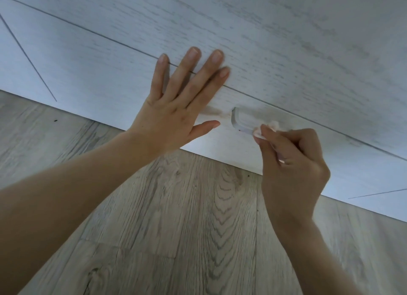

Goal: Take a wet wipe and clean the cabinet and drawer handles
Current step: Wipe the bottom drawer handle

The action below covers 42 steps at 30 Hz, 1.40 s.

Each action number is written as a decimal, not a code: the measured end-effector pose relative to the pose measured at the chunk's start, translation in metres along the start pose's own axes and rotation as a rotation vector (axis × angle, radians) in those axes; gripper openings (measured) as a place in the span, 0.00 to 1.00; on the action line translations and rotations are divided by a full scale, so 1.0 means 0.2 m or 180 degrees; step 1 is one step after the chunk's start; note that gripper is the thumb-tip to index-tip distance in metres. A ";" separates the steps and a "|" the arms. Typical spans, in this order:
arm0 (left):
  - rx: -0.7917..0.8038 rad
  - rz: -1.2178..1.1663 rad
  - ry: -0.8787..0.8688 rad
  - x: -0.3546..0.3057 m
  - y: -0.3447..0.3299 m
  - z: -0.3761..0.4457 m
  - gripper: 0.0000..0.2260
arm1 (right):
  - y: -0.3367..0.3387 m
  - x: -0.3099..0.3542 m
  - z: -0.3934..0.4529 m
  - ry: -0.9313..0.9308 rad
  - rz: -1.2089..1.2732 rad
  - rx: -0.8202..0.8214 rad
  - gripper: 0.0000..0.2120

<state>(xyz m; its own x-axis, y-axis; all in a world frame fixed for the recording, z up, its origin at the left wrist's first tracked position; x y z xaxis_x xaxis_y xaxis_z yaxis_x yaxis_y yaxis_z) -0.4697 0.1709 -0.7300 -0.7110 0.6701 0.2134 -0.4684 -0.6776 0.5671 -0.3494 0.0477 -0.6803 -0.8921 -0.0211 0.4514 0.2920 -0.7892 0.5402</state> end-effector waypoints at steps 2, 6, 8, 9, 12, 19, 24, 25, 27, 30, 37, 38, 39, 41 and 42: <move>0.0027 -0.0031 -0.0042 0.00 0.00 0.01 0.37 | -0.05 0.03 0.01 0.0065 -0.0018 0.0147 0.08; -0.0011 -0.0018 -0.0020 -0.02 0.00 0.01 0.37 | -0.09 0.08 0.03 0.0338 -0.0167 0.0301 0.08; -0.0014 -0.0077 -0.0029 0.00 0.00 0.00 0.37 | -0.04 0.05 0.02 0.0267 -0.0162 0.0225 0.08; -0.0009 -0.0074 -0.0042 0.01 0.00 0.00 0.36 | -0.04 0.05 0.02 0.0261 -0.0170 0.0201 0.08; 0.0030 -0.0060 -0.0036 0.00 0.00 0.01 0.37 | -0.11 0.11 0.02 0.0381 -0.0361 0.0256 0.07; 0.0006 -0.0027 -0.0029 0.00 0.00 0.01 0.37 | 0.00 0.00 0.04 -0.0588 0.0797 -0.0286 0.09; -0.0053 0.0108 -0.0056 -0.01 0.00 0.00 0.38 | -0.06 0.03 0.00 0.0256 -0.0101 0.0065 0.08; -0.0050 0.0091 -0.0081 -0.01 0.00 0.00 0.38 | -0.06 0.04 -0.01 0.0457 -0.0213 0.0060 0.08; -0.0080 0.0134 -0.0095 0.00 0.00 0.00 0.38 | -0.09 0.09 -0.01 0.0776 -0.0195 0.0015 0.07; -0.0143 0.0113 -0.0037 -0.01 0.00 0.00 0.38 | -0.15 0.14 0.00 0.1014 -0.0139 -0.0064 0.06; -0.0125 0.0141 -0.0111 0.00 -0.02 0.00 0.38 | -0.08 0.08 -0.02 0.1066 -0.0221 -0.0189 0.04; -0.0145 0.0134 -0.0071 0.00 -0.02 0.01 0.38 | -0.10 0.09 -0.02 0.1049 -0.0204 -0.0190 0.03; -0.0174 0.0126 -0.0031 -0.01 -0.02 0.01 0.39 | -0.11 0.11 -0.01 0.1056 -0.0184 -0.0184 0.03; -0.0270 0.0134 -0.0026 -0.01 -0.02 0.01 0.38 | -0.12 0.13 0.00 0.1092 -0.0138 -0.0156 0.04; -0.0315 0.0149 -0.0045 -0.01 -0.02 0.01 0.38 | -0.12 0.13 0.00 0.1077 -0.0114 -0.0140 0.04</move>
<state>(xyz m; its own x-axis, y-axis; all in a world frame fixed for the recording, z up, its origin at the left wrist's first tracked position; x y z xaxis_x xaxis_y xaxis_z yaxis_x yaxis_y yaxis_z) -0.4659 0.1725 -0.7308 -0.7261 0.6408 0.2493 -0.4850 -0.7343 0.4749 -0.3796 0.0669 -0.6813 -0.9675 -0.1895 0.1675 0.2499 -0.8187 0.5170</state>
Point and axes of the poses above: each hand's wrist, its own z-axis towards the middle knuckle, its own y-axis out of the back of the hand, x = y × z, the point moved 9 cm from there along z, towards the middle knuckle, and after that the axes turned 3 degrees about z, right-handed, at the moved point
